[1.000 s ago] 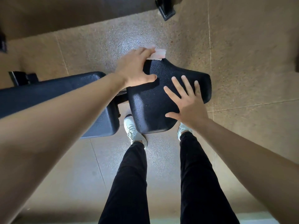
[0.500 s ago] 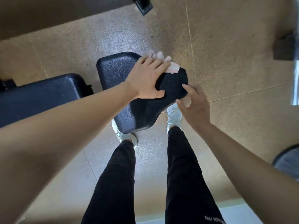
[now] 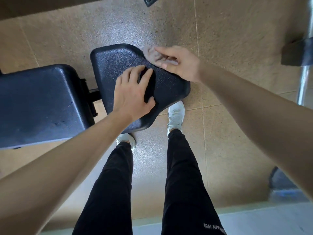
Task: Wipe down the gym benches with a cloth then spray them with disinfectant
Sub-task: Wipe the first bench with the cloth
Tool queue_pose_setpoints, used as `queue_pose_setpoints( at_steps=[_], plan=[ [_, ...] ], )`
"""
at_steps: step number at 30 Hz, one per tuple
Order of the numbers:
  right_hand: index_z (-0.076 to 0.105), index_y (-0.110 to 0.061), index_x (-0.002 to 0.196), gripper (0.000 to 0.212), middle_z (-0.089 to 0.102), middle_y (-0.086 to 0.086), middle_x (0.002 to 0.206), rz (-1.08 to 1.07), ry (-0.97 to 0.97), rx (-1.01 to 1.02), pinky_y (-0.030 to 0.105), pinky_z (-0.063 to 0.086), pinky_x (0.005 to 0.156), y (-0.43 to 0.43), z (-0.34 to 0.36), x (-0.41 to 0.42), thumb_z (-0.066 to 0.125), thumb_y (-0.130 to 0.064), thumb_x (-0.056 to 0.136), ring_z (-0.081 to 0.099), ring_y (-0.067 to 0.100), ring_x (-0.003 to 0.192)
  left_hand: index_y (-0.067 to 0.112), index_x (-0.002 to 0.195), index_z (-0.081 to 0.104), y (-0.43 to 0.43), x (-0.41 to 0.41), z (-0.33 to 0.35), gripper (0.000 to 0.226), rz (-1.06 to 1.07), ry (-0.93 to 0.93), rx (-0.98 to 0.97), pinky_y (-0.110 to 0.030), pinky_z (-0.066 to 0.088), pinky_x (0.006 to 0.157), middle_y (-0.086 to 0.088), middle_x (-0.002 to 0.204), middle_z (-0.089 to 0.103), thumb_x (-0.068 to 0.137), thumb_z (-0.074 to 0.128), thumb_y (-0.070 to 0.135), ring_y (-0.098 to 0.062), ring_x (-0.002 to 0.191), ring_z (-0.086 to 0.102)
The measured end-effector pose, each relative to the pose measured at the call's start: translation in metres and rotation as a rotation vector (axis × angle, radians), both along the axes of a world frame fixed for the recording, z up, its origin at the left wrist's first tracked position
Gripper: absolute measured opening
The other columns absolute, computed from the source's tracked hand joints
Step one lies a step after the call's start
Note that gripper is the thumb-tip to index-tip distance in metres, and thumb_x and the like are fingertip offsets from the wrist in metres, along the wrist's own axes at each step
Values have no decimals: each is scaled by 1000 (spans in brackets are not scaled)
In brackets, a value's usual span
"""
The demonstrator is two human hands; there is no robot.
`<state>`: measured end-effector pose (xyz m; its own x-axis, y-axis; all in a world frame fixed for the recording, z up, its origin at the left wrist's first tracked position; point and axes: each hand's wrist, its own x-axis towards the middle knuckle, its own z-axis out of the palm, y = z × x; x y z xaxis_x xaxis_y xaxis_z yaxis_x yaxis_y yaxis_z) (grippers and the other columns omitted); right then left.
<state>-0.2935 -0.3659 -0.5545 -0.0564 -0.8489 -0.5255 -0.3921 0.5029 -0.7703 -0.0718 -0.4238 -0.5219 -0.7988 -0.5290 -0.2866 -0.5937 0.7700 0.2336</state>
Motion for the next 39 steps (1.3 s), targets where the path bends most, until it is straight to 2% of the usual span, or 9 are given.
queue_pose_setpoints(
  at_steps=[6, 10, 12, 14, 17, 23, 32, 36, 39],
  plan=[
    [52, -30, 147, 52, 47, 10, 133, 166, 160, 142, 45, 33, 117, 7, 4, -10, 65, -23, 98, 46, 30, 129, 24, 155, 40, 27, 34, -1, 99, 55, -188, 24, -54, 39, 111, -10, 164, 34, 69, 75, 60, -39, 147, 34],
    [57, -18, 142, 49, 43, -4, 116, 7, 236, 145, 31, 40, 103, 42, 16, -13, 69, -20, 94, 47, 16, 108, 25, 159, 34, 33, 33, -2, 105, 85, -203, 62, -59, 32, 118, -10, 168, 27, 71, 78, 62, -41, 152, 25],
    [68, -14, 120, 29, 50, -5, 103, -142, 255, 115, 32, 45, 88, 65, 19, -3, 63, -25, 93, 49, 13, 93, 25, 159, 33, 32, 34, -1, 104, 82, -196, 68, -59, 32, 119, -9, 169, 26, 73, 78, 63, -40, 152, 25],
    [69, -28, 110, 17, 60, -8, 97, -476, 47, 148, 33, 50, 77, 84, 26, 13, 56, -29, 100, 56, 9, 85, 26, 159, 33, 30, 37, 0, 103, 72, -185, 63, -58, 34, 118, -7, 169, 26, 74, 78, 64, -39, 152, 26],
    [61, -27, 136, 32, 62, -5, 130, -946, -343, 369, 32, 59, 82, 107, 31, 37, 51, -25, 107, 63, 12, 109, 27, 160, 32, 29, 39, 1, 103, 74, -180, 66, -57, 32, 119, -6, 170, 24, 75, 77, 65, -38, 153, 25],
    [59, -20, 138, 35, 70, 7, 127, -1315, -582, 494, 42, 62, 86, 120, 30, 92, 57, -27, 104, 68, 25, 115, 27, 160, 32, 29, 46, 0, 97, 68, -149, 101, -54, 22, 124, -5, 172, 19, 80, 75, 62, -35, 156, 18],
    [66, -18, 105, 18, 63, 0, 114, -1428, -627, 666, 39, 59, 94, 93, 32, 176, 73, -31, 94, 60, 20, 116, 23, 154, 45, 47, 122, 13, 79, 224, -181, 181, -53, 33, 118, -6, 169, 27, 85, 76, 44, -34, 152, 28],
    [66, -3, 116, 29, 68, 3, 103, -1448, -679, 617, 39, 60, 92, 95, 29, 196, 70, -24, 96, 65, 22, 117, 28, 157, 40, 56, 160, 18, 78, 420, -170, 340, -52, 48, 107, -4, 166, 30, 87, 76, 33, -30, 142, 41],
    [62, -4, 128, 37, 70, 8, 119, -1451, -703, 597, 36, 63, 83, 98, 28, 204, 70, -22, 96, 67, 23, 117, 27, 158, 38, 62, 182, 22, 77, 483, -151, 443, -49, 47, 108, -2, 161, 39, 89, 73, 30, -26, 140, 45]
  ],
)
